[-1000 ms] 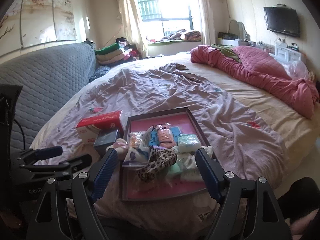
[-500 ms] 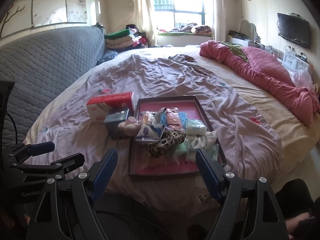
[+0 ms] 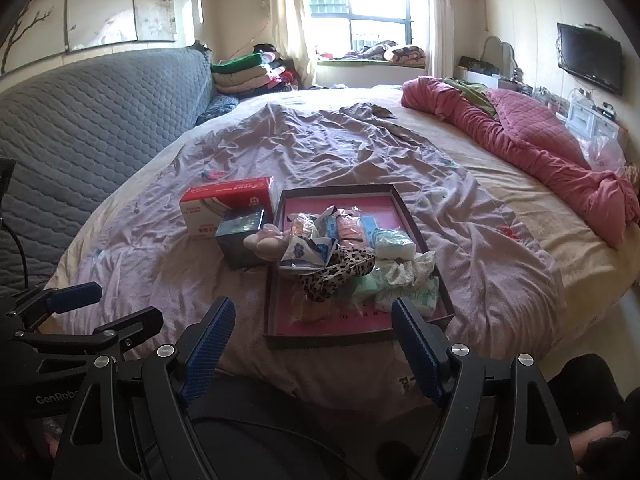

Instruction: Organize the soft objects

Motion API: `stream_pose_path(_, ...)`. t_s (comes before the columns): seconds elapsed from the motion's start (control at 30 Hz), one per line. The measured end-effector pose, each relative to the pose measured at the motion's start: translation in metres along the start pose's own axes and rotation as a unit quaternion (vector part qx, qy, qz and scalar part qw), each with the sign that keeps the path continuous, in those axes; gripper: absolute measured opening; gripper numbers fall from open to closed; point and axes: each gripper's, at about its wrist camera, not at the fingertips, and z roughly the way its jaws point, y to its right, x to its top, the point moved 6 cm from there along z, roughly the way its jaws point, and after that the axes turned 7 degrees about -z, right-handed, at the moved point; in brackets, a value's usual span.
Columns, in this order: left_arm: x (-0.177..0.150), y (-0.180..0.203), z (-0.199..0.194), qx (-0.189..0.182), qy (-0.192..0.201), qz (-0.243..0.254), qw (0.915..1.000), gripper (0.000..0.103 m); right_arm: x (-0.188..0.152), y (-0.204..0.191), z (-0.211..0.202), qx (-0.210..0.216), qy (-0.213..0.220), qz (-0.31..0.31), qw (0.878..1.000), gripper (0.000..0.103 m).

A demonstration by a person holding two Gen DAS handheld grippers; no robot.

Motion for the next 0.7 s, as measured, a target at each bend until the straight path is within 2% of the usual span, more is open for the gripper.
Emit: stream_pose_path(0.7,-0.005,-0.005,0.009,0.014,-0.017,-0.002,0.9998,0.085,-0.009,0.001,0.011,0.010,-0.013,0.008,1.000,0.082)
